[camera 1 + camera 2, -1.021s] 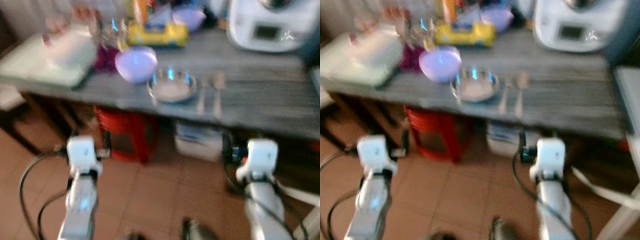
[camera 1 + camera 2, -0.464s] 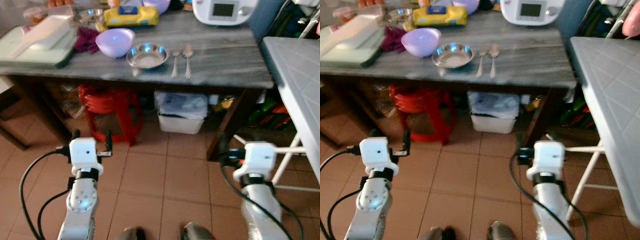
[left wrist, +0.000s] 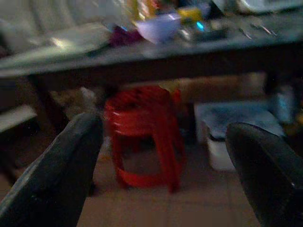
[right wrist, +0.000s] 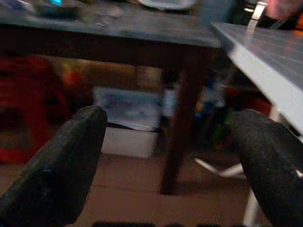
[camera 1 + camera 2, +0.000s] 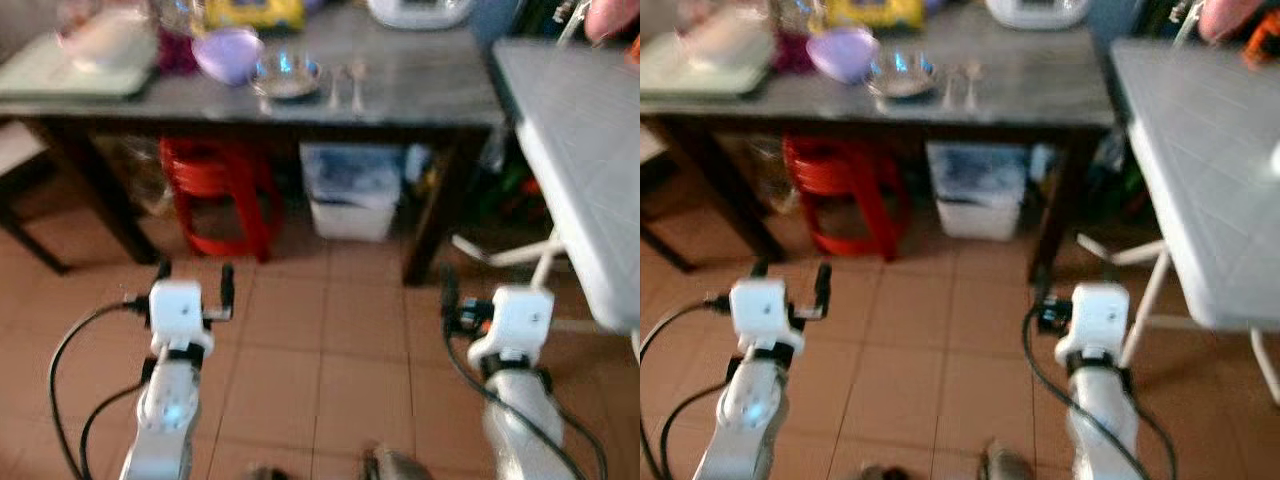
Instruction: Setting the table
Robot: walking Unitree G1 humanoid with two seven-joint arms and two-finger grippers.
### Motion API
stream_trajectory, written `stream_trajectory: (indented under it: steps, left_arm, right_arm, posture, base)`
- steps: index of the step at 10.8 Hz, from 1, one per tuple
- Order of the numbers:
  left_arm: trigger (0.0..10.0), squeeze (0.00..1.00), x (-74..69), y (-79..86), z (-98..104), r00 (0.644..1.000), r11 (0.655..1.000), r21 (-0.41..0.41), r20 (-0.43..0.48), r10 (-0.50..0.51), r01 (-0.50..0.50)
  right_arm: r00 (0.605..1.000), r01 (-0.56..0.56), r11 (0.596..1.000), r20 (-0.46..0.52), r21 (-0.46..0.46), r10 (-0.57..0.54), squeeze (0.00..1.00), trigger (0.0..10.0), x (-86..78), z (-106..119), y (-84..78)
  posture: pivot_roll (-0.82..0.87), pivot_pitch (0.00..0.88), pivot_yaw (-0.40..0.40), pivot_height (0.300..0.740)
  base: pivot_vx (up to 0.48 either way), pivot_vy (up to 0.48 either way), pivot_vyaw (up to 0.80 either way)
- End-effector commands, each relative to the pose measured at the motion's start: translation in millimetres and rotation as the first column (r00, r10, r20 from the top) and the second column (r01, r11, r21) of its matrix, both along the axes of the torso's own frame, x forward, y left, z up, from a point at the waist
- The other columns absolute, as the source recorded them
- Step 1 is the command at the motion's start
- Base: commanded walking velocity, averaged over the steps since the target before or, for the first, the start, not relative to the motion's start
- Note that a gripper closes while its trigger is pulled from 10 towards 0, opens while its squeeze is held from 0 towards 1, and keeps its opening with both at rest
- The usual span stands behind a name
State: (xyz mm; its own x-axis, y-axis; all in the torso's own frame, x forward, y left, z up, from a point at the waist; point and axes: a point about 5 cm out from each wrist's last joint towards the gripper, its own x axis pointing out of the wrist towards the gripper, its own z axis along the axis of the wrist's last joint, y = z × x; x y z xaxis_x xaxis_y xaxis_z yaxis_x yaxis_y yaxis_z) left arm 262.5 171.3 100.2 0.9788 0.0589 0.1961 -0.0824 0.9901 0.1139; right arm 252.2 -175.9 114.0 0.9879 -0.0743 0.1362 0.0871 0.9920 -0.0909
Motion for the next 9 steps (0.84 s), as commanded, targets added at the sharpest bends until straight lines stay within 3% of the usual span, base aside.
stream_trajectory:
  steps: [1, 4, 6, 7, 9]
  left_arm:
    - [10.0, 0.0, -6.7, 7.3, -14, 0.999, 0.999, -0.028, -0.04, 0.017, -0.018]
    - [10.0, 0.0, -16.0, 11.3, -25, 0.997, 0.999, -0.007, -0.075, 0.032, -0.033]
    - [10.0, 0.0, -8.6, 5.7, -17, 0.999, 1.0, -0.021, -0.046, -0.005, 0.004]
    - [10.0, 0.0, -5.8, 2.7, -13, 0.999, 0.999, -0.031, -0.031, -0.022, 0.021]
    - [10.0, 0.0, -3.1, 0.8, -9, 0.999, 0.999, -0.037, -0.015, -0.041, 0.04]
  right_arm:
    - [1.0, 0.006, 1.0, -0.02, 0.018, -0.006, 0.0, 10.0, -0.2, -5, -2.1]
    - [0.999, 0.0, 1.0, -0.041, 0.007, 0.0, 0.0, 10.0, -2.9, -11, -5.7]
    - [0.999, -0.005, 1.0, -0.04, 0.016, 0.006, 0.0, 10.0, 0.6, -10, -3.4]
    - [0.999, -0.009, 1.0, -0.036, 0.014, 0.009, 0.0, 10.0, 0.9, -10, -2.7]
    - [0.999, -0.006, 1.0, -0.032, 0.013, 0.006, 0.0, 10.0, 0.1, -9, -3.8]
  posture:
    - [-0.11, 0.175, 0.071, 0.74]
    - [-0.11, 0.171, 0.063, 0.74]
    - [-0.1, 0.168, 0.061, 0.74]
    - [-0.1, 0.167, 0.064, 0.74]
    - [-0.11, 0.167, 0.07, 0.74]
  base:
    - [0.0, 0.0, 0.0]
    - [0.0, 0.0, 0.0]
    - [0.0, 0.0, 0.0]
    - [0.0, 0.0, -0.65]
    - [0.0, -0.298, -0.32]
